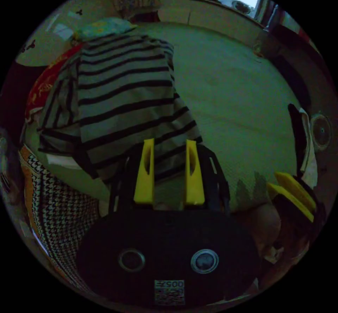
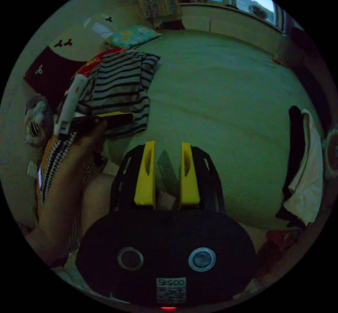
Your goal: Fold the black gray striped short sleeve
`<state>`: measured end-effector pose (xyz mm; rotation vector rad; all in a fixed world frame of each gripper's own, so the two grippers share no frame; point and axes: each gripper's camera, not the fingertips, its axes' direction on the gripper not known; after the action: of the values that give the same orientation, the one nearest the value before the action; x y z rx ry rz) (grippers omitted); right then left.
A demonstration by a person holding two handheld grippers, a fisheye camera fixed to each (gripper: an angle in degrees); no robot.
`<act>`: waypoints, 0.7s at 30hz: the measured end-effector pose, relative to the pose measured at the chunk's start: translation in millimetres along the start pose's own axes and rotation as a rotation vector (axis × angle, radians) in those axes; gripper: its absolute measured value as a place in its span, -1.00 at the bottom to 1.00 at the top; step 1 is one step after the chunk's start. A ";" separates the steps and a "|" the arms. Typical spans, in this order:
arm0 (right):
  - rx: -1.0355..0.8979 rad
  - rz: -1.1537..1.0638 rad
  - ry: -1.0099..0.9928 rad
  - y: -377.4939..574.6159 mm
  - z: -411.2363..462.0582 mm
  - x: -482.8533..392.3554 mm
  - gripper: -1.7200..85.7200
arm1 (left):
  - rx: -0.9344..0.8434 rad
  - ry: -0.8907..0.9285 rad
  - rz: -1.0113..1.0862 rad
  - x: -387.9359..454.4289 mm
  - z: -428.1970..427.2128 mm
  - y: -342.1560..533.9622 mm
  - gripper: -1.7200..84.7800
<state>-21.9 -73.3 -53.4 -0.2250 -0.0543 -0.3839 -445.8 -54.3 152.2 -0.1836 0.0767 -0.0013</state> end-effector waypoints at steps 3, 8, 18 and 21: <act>-0.020 -0.030 0.013 -24.4 12.5 -3.0 -0.78 | 0.007 0.060 -0.030 -28.3 11.9 9.0 -0.83; 0.028 -0.083 -0.033 -101.7 24.1 -13.7 -0.75 | 0.057 0.101 -0.035 -68.0 11.0 36.9 -0.92; -0.110 0.011 -0.320 -273.2 110.0 -78.7 -0.76 | 0.221 0.082 -0.033 -138.1 2.0 92.4 -0.94; -0.131 0.044 -0.243 -283.9 121.5 -88.7 -0.84 | 0.230 0.121 0.019 -156.4 5.3 97.6 -0.93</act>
<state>-212.3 -269.5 115.4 -0.4007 -0.2634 -0.3149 -601.9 43.9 151.5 0.0475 0.1979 -0.0018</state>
